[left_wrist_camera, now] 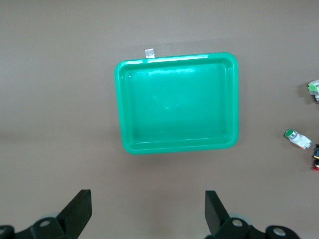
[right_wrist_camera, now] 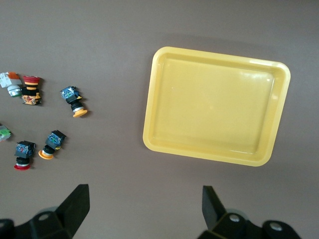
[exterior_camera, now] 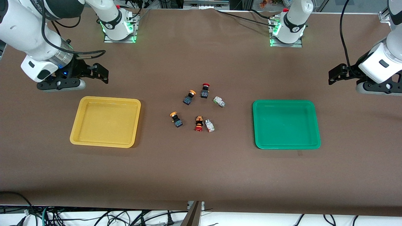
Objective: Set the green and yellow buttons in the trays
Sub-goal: 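Reach the right gripper down to a blue-bodied orange-cap button, then grasp the blue button and carry it over the yellow tray, then release the blue button in the yellow tray while the left gripper grasps a white button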
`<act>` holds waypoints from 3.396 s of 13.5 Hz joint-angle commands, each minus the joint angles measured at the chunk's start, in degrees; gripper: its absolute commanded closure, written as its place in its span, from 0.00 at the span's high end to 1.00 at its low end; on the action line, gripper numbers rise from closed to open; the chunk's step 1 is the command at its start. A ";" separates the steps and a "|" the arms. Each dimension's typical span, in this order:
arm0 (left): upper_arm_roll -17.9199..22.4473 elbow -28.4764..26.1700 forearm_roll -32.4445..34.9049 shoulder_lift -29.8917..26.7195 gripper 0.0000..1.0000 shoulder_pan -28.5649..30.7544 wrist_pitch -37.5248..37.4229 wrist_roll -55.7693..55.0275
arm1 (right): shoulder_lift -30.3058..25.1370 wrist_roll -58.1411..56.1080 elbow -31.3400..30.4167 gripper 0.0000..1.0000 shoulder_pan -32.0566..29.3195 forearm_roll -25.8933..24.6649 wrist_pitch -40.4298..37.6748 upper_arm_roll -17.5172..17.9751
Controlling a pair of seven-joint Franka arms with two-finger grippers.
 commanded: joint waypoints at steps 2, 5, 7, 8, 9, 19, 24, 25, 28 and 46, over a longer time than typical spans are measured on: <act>0.65 1.44 -1.02 0.72 1.00 -0.49 -0.25 1.02 | 1.40 0.51 2.92 1.00 0.87 -1.09 -1.45 0.26; 0.65 1.44 -1.02 0.72 1.00 -0.49 -0.25 1.02 | 5.25 1.56 2.40 1.00 3.33 -1.09 -0.49 0.35; 0.65 1.44 -1.02 0.72 1.00 -0.49 -0.25 1.02 | 11.12 2.43 2.14 1.00 7.19 -0.48 4.58 0.35; 0.65 1.44 -1.02 0.72 1.00 -0.49 -0.25 1.02 | 15.16 5.40 2.13 1.00 9.47 -0.30 8.88 0.35; 0.65 1.44 -0.94 0.72 1.00 -0.49 -0.25 1.02 | 18.60 8.73 2.22 1.00 12.54 -0.48 14.84 0.26; 0.65 1.44 -1.02 0.81 1.00 -0.66 -0.17 1.02 | 42.35 9.56 6.09 0.99 20.56 -4.87 45.21 -0.01; 0.48 1.79 -1.11 1.51 1.00 -0.66 -0.17 0.84 | 42.54 9.03 5.48 0.08 20.13 -4.87 44.44 -0.09; 0.48 1.88 -2.07 1.77 1.00 -0.58 -0.17 0.84 | 41.93 8.60 5.56 0.00 19.86 -4.96 42.69 -0.09; 0.48 1.96 -3.40 3.87 1.00 -0.75 -0.34 0.84 | 35.70 0.55 5.22 0.00 18.98 -5.31 31.20 -4.81; -0.93 -16.11 -8.67 25.06 1.00 -30.97 43.48 -68.02 | 26.63 4.39 -3.14 0.90 16.87 4.97 21.23 -10.32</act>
